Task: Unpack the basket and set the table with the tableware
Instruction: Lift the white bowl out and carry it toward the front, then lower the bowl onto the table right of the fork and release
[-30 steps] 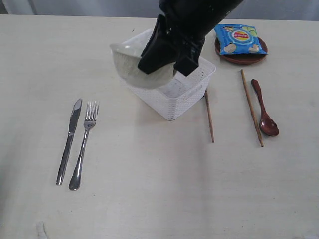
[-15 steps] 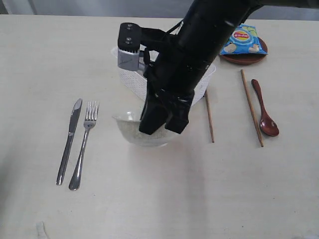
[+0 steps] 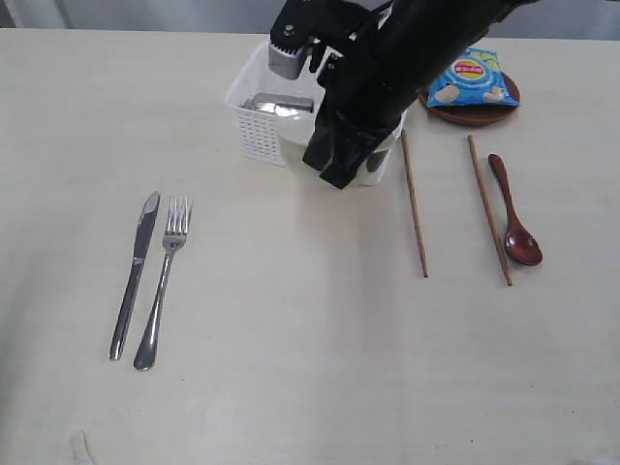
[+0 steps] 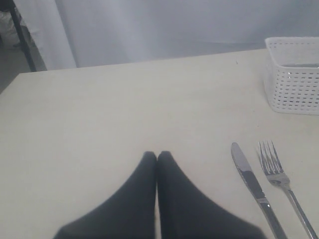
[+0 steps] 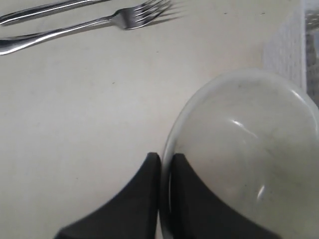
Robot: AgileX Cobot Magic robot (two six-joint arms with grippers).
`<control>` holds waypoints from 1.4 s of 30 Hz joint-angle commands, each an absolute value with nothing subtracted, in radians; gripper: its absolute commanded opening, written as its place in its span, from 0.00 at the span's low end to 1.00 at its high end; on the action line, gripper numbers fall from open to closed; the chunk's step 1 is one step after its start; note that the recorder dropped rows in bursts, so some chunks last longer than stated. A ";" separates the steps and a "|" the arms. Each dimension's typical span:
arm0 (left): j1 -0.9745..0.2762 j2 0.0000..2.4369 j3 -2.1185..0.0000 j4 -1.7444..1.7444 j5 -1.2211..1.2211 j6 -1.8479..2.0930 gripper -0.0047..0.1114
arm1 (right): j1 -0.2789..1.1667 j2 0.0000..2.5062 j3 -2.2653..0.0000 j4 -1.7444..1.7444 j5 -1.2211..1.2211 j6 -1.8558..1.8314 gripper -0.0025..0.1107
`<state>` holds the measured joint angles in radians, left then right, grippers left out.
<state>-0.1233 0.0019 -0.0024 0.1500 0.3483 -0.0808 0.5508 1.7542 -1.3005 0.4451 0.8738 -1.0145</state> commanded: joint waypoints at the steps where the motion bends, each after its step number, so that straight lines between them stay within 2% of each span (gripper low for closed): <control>1: -0.128 0.000 0.000 0.148 0.348 -0.083 0.04 | 0.519 1.772 -1.299 0.441 0.792 -1.006 0.02; 8: -0.128 0.000 0.000 0.148 0.348 -0.083 0.04 | 0.527 1.780 -1.299 0.441 0.815 -1.033 0.02; 13: -0.128 0.000 0.000 0.148 0.348 -0.083 0.04 | 0.604 1.749 -1.297 0.469 0.926 -1.126 0.02; 17: -0.128 0.000 0.000 0.148 0.348 -0.083 0.04 | 0.684 1.713 -1.236 0.465 0.900 -1.126 0.02; 26: -0.128 0.000 0.000 0.148 0.348 -0.083 0.04 | 0.895 1.562 -0.975 0.409 0.597 -1.083 0.02; 34: -0.128 0.000 0.000 0.148 0.348 -0.083 0.04 | 1.028 1.575 -0.757 0.368 0.252 -1.037 0.02; 42: -0.128 0.000 0.000 0.148 0.348 -0.083 0.04 | 1.050 1.591 -0.731 0.368 0.225 -1.009 0.02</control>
